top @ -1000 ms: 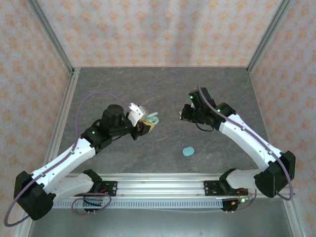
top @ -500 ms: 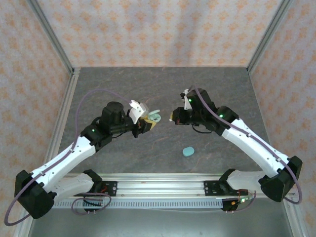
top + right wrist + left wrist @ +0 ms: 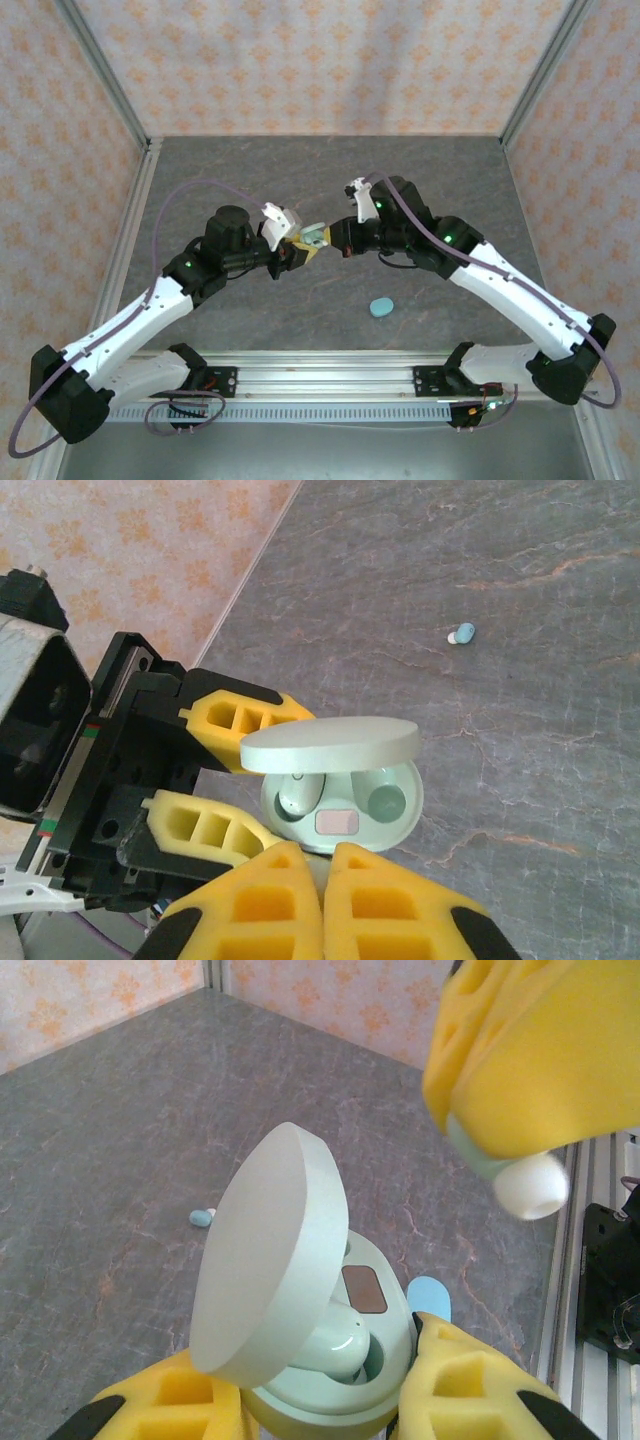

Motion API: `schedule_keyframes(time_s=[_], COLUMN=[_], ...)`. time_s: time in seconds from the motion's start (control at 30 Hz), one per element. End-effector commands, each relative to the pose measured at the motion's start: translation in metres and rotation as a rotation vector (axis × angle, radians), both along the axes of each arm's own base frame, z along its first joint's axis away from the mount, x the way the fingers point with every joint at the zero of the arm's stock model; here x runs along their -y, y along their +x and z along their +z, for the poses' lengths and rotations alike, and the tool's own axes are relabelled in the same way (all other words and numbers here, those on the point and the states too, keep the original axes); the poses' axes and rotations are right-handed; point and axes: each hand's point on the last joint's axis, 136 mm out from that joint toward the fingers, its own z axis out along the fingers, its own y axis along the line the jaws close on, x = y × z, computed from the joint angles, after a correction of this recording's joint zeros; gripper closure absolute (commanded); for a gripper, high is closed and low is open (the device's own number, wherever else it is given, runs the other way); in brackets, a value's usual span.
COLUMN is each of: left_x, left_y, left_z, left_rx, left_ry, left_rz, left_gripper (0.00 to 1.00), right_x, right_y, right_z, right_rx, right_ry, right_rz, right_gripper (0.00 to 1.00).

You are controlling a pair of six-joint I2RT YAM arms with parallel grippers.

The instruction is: Insert wireless bluetooth earbuds into charging case

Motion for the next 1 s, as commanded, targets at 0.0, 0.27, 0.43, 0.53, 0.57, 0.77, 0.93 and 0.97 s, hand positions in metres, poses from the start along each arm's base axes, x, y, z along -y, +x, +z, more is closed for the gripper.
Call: schedule_keyframes(time_s=[0.0, 0.27, 0.43, 0.53, 0.57, 0.77, 0.93, 0.97], left_x=[0.001, 0.0, 0.0, 0.0, 0.0, 0.0, 0.001, 0.001], left_y=[-0.005, -0.008, -0.01, -0.01, -0.011, -0.011, -0.01, -0.01], left_z=[0.022, 0.024, 0.023, 0.023, 0.023, 0.023, 0.023, 0.023], left_rx=[0.053, 0.062, 0.059, 0.058, 0.06, 0.061, 0.059, 0.058], left_ry=[-0.054, -0.058, -0.058, -0.058, -0.059, -0.059, -0.06, -0.06], left_rz=[-0.02, -0.025, -0.033, -0.034, -0.034, -0.036, -0.038, -0.039], left_gripper=[1.0, 1.0, 1.0, 1.0, 1.0, 1.0, 1.0, 1.0], right_x=[-0.009, -0.013, -0.013, -0.012, -0.011, -0.008, -0.005, -0.005], right_y=[0.001, 0.006, 0.012, 0.014, 0.015, 0.018, 0.02, 0.02], right_z=[0.009, 0.002, 0.006, 0.007, 0.006, -0.003, -0.007, -0.007], right_rx=[0.035, 0.032, 0.057, 0.071, 0.075, 0.077, 0.088, 0.092], right_ry=[0.006, -0.024, -0.04, -0.062, -0.07, -0.147, -0.189, -0.194], right_rz=[0.039, 0.043, 0.033, 0.032, 0.034, 0.047, 0.052, 0.052], right_gripper=[0.93, 0.93, 0.93, 0.93, 0.94, 0.94, 0.94, 0.94])
